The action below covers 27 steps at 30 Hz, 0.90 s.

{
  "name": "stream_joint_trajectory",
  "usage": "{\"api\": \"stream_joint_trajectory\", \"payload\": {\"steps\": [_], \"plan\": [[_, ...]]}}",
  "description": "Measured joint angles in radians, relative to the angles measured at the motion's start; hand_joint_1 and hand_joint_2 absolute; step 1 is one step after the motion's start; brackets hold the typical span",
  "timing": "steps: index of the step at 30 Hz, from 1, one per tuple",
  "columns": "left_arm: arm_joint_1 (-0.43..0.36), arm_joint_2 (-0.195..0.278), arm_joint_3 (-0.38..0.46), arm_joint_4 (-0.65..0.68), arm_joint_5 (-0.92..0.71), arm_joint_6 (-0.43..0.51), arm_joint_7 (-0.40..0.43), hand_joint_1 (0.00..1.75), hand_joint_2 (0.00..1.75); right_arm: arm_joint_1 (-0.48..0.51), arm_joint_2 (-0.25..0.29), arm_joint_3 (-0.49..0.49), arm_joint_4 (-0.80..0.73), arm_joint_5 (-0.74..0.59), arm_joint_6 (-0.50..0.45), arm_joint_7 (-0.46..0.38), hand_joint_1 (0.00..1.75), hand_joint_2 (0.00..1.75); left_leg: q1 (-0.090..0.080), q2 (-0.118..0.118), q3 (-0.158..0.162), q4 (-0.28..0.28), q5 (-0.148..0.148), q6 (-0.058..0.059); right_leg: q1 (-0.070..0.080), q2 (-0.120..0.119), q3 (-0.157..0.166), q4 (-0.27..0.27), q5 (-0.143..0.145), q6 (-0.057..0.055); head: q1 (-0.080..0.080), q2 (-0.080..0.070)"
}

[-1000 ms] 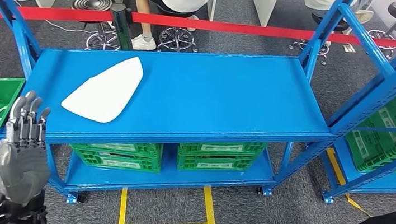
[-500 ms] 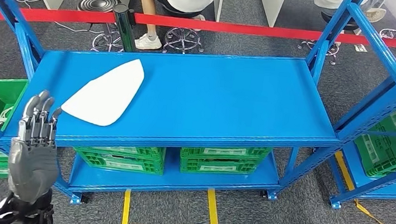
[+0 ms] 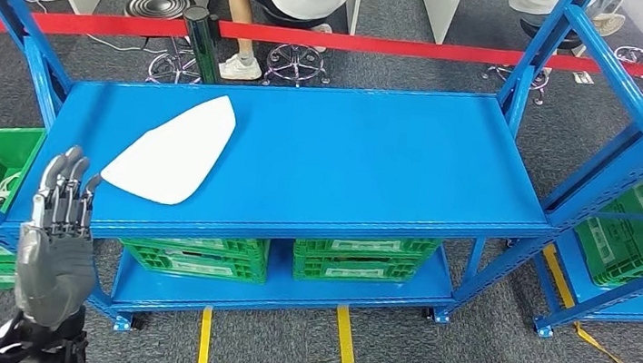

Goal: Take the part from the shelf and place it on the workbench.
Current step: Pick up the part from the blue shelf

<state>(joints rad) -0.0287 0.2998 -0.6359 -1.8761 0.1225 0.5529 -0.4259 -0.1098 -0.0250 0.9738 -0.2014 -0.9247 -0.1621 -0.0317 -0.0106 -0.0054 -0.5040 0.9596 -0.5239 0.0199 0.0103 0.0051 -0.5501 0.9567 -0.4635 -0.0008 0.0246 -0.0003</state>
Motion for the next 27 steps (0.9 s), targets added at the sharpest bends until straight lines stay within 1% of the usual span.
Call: {"api": "stream_joint_trajectory", "payload": {"steps": [17,22,24,25,26,27], "plan": [[-0.004,0.0,-0.005,0.0,-0.014,-0.007,0.006,0.0,0.0,0.0,0.003,0.0,0.0,-0.004,0.001,-0.003,0.0,0.0,-0.001,0.0,-0.001,0.001,-0.001,0.001,-0.001,0.0,0.0,-0.002,0.0,0.001,0.0,0.0],[-0.008,0.0,-0.007,0.0,-0.025,-0.008,0.007,0.0,0.0,0.0,0.008,0.0,0.0,-0.006,0.001,-0.003,0.0,0.0,-0.005,-0.001,-0.001,0.004,-0.003,0.005,-0.004,0.0,0.0,-0.004,0.003,0.006,-0.003,0.0],[-0.01,0.0,-0.008,0.0,-0.027,-0.008,0.007,0.0,0.0,0.0,0.009,0.0,0.0,-0.006,0.001,-0.003,0.0,0.0,-0.005,-0.001,0.001,-0.002,0.001,0.009,-0.005,0.0,0.001,-0.006,0.004,0.01,-0.005,0.0],[-0.011,0.0,-0.009,-0.001,-0.027,-0.009,0.007,0.0,0.0,-0.001,0.01,0.0,0.0,-0.006,0.001,-0.003,0.0,0.0,-0.002,0.0,0.005,-0.009,0.005,0.013,-0.005,0.0,-0.001,-0.002,-0.001,0.014,-0.006,0.0],[-0.012,0.0,-0.009,-0.002,-0.027,-0.01,0.008,0.0,0.0,-0.001,0.01,0.001,0.0,-0.006,0.001,-0.003,0.0,0.0,0.001,0.001,0.009,-0.016,0.008,0.016,-0.005,0.0,-0.008,0.016,-0.013,0.019,-0.005,0.0],[-0.013,0.0,-0.009,-0.002,-0.027,-0.01,0.008,0.0,0.0,-0.001,0.009,0.001,0.0,-0.006,0.001,-0.003,0.0,0.0,0.005,0.002,0.015,-0.021,0.011,0.02,-0.006,0.0,-0.025,0.055,-0.035,0.023,-0.001,0.0]]}}
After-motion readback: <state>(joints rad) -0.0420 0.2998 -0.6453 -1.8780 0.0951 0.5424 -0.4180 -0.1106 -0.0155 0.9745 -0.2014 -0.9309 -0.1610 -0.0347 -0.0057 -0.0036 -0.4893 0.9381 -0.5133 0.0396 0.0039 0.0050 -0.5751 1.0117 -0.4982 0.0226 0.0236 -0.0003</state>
